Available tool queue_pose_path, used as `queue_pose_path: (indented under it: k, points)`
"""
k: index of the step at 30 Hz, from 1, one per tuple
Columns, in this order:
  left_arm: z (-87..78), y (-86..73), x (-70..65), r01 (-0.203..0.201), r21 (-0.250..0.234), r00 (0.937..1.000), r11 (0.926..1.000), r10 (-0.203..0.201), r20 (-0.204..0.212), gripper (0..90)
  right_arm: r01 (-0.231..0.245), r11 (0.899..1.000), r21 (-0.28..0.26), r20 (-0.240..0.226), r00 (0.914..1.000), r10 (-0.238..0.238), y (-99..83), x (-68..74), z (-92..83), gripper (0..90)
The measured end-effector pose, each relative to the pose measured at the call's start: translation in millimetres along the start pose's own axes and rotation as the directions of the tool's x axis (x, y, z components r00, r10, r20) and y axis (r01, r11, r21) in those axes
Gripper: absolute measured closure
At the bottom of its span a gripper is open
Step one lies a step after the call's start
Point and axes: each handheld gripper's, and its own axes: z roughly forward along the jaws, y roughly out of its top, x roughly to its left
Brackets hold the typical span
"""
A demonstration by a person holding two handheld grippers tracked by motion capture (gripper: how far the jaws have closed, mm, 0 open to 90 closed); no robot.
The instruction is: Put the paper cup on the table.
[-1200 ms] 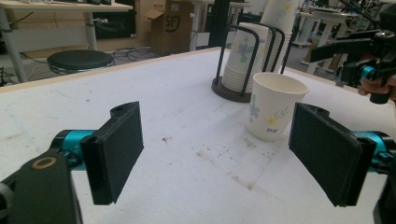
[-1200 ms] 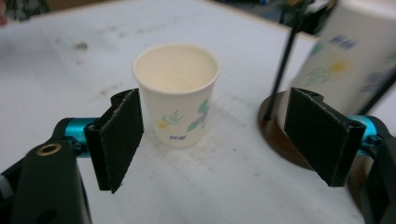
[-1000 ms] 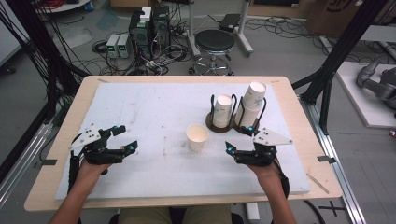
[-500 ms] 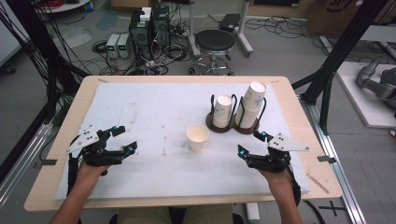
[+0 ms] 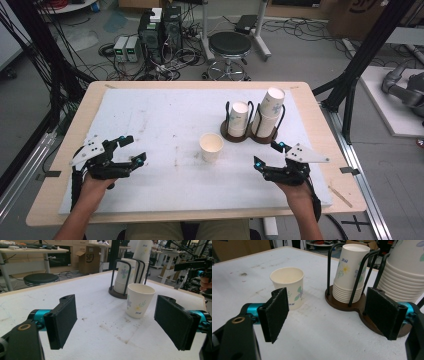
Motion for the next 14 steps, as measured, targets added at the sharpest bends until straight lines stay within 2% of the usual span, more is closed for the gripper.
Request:
queue_pose_path:
  k: [14]
  points:
    - [0.7,-0.3,2.8,0.012,-0.002,0.9999,0.9999,-0.012,-0.010,18.5,0.007,1.000,-0.005,0.005,1.0000,-0.007,-0.3,-3.0,0.3,20.6]
